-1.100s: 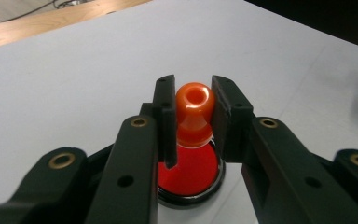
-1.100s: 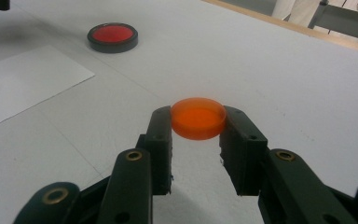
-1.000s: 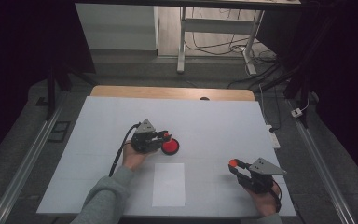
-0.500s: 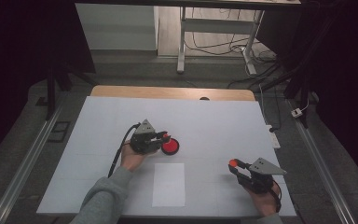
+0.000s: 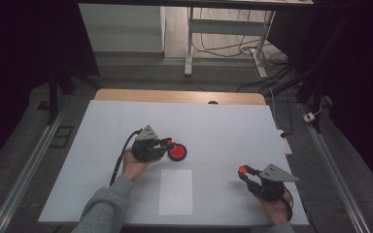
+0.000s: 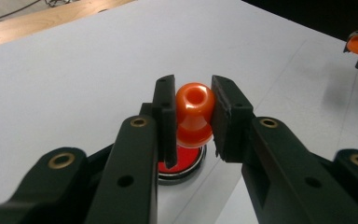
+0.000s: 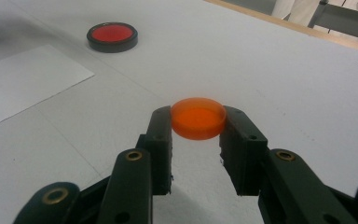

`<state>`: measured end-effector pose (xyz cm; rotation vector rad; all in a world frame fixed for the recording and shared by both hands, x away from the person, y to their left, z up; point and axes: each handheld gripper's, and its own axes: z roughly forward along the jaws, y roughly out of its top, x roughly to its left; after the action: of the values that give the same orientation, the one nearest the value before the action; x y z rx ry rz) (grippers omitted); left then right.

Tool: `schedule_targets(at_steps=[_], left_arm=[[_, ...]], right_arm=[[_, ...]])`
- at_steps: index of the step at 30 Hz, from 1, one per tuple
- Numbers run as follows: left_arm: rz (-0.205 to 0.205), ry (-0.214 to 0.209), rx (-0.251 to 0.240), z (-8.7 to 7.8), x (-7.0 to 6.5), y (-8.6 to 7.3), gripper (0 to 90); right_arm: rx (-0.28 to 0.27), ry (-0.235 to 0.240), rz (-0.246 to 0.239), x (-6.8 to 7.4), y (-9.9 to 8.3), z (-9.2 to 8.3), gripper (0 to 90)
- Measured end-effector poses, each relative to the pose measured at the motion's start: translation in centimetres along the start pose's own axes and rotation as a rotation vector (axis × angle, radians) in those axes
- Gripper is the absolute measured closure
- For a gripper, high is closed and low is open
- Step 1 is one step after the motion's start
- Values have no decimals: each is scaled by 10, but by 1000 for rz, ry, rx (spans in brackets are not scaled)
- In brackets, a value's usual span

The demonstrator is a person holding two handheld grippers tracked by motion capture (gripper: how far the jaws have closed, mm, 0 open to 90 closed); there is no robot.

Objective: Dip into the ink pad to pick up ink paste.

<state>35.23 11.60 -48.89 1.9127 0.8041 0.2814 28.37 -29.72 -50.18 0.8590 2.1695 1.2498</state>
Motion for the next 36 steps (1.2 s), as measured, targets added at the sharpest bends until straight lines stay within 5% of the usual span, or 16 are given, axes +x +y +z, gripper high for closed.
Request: schedule_targets(at_steps=[36], left_arm=[[19,-108,8,-26,-20,-6,725]], right_arm=[[-1,3,-3,0,0,0,642]])
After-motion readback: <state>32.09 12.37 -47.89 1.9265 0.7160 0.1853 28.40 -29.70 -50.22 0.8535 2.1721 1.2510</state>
